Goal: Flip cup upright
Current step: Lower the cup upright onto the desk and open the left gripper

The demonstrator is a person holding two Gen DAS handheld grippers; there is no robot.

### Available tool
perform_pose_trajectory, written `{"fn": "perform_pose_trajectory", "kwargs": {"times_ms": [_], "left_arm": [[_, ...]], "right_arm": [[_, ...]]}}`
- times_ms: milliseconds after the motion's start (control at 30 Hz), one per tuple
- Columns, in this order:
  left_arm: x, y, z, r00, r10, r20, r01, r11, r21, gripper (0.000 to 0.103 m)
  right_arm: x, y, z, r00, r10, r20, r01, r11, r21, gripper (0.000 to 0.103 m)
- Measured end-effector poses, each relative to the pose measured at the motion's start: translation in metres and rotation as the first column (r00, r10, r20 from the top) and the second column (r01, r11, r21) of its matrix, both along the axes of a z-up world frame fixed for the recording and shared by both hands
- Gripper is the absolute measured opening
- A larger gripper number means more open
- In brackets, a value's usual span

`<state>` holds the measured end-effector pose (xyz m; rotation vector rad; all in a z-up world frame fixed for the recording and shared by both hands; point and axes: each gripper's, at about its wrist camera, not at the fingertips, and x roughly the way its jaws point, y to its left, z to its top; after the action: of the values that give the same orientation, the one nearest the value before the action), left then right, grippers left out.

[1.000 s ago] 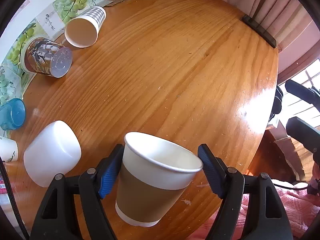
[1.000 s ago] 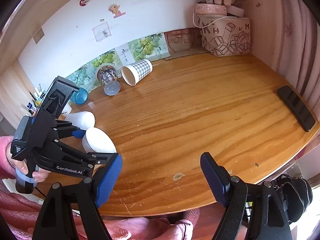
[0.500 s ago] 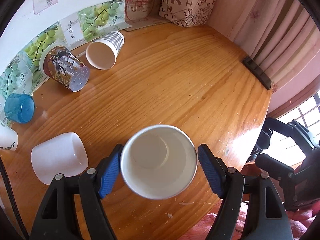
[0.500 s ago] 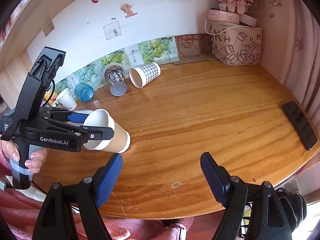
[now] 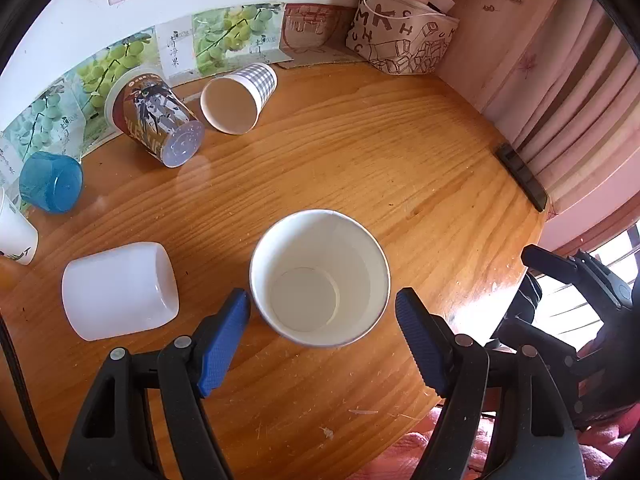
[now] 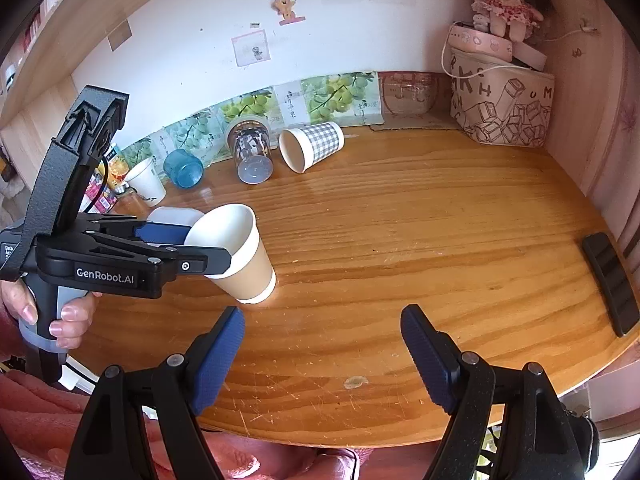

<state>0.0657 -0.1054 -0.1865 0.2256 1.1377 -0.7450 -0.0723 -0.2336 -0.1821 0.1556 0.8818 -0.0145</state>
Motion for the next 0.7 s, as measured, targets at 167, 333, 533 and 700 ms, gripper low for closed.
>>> {"fn": "perform_pose_trajectory", "kwargs": {"times_ms": [167,333,533,700], "left_arm": [[-0.004,0.005,0.012,0.999,0.029,0.046,-0.029,0.999,-0.016,0.079],[-0.006,0.017,0.030,0.991,0.107,0.076,-0.105,0.994,-0.025,0.084],[0.009,0.043,0.054,0.934,0.341,0.105,-0.344,0.939,0.012,0.084],[0.015,0.072,0.075,0.854,0.508,0.108,-0.511,0.860,-0.002,0.084]], "right_arm": [[0.008,0.002,0.003,0.999,0.039,0.007,-0.039,0.999,-0.005,0.081],[0.019,0.000,0.014,0.998,0.052,0.021,-0.052,0.999,0.003,0.081],[0.044,0.009,0.049,0.997,0.060,0.040,-0.060,0.998,-0.021,0.082],[0.060,0.022,0.083,0.994,0.092,0.056,-0.091,0.996,-0.017,0.083]]}}
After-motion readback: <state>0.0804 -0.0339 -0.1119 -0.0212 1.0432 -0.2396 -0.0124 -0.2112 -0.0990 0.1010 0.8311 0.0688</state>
